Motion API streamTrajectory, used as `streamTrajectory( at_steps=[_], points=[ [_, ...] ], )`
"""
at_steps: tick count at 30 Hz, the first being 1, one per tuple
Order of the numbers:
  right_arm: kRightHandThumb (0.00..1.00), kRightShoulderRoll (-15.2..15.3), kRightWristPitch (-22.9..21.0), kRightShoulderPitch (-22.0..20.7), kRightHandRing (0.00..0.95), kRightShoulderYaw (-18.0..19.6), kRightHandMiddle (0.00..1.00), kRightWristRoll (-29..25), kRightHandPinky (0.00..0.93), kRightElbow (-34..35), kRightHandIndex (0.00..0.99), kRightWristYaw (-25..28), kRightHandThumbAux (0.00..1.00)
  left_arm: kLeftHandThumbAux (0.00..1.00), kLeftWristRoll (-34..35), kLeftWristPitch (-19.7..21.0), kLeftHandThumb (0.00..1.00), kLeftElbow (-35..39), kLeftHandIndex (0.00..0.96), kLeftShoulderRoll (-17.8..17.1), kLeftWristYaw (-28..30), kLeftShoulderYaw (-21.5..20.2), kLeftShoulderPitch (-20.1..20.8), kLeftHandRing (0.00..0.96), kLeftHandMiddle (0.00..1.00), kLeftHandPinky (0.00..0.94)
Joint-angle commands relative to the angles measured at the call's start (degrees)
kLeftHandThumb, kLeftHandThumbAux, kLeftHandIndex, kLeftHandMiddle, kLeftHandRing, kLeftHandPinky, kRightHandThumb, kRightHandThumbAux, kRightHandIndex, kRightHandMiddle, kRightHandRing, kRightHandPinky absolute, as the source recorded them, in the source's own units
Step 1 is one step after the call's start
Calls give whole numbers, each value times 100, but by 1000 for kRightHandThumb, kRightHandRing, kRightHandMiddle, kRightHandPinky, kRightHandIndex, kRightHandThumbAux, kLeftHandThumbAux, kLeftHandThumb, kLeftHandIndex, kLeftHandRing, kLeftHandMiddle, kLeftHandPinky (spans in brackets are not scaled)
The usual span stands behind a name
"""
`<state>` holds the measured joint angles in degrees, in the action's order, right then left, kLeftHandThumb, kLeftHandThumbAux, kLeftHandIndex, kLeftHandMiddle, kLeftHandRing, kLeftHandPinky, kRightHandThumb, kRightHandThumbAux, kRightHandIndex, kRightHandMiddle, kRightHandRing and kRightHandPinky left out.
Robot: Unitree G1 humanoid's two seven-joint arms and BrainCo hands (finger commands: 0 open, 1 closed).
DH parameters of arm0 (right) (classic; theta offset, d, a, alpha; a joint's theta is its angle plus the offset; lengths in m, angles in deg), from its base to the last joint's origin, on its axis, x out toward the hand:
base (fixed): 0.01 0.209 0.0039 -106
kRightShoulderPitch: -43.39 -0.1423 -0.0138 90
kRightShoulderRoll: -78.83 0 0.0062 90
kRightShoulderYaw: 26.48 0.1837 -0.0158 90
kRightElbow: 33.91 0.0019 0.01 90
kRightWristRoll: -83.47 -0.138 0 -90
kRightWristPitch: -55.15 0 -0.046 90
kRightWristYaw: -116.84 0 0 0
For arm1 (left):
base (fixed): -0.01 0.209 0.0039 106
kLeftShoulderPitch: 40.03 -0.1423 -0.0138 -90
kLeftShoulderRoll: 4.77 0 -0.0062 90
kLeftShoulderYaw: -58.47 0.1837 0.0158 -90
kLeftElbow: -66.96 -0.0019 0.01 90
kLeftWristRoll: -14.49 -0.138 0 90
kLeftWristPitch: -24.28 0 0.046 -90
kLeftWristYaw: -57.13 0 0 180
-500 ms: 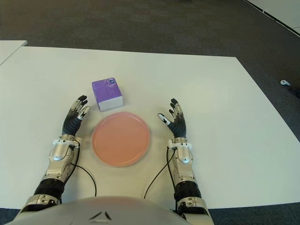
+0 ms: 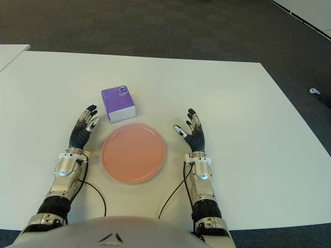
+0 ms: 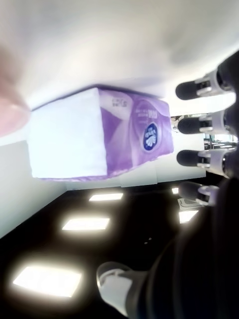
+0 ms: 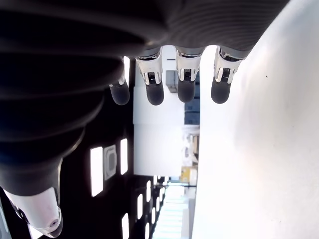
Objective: Put the tissue paper into the plate.
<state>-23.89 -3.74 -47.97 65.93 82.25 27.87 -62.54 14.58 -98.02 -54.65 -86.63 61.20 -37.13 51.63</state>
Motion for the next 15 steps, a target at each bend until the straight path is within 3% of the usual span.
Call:
streamTrajectory(
  at_steps=[1,8,15],
  points=[
    [0,-250,-272,518,0,-158,0,123,0,-635,0,-8,673,414,-243,96,0,-373,0,-325,-109,-48,49,0,0,0],
    [0,-235,-202,410,0,-160,0,110,0,-795,0,42,671,412,-730,-30,0,-620,0,-1026,-367,-113,585,0,0,0],
    [0,-225,-133,308,0,-173,0,154,0,-941,0,21,675,396,-1844,-92,28,-421,0,-1762,-1106,120,1152,0,0,0]
  ],
)
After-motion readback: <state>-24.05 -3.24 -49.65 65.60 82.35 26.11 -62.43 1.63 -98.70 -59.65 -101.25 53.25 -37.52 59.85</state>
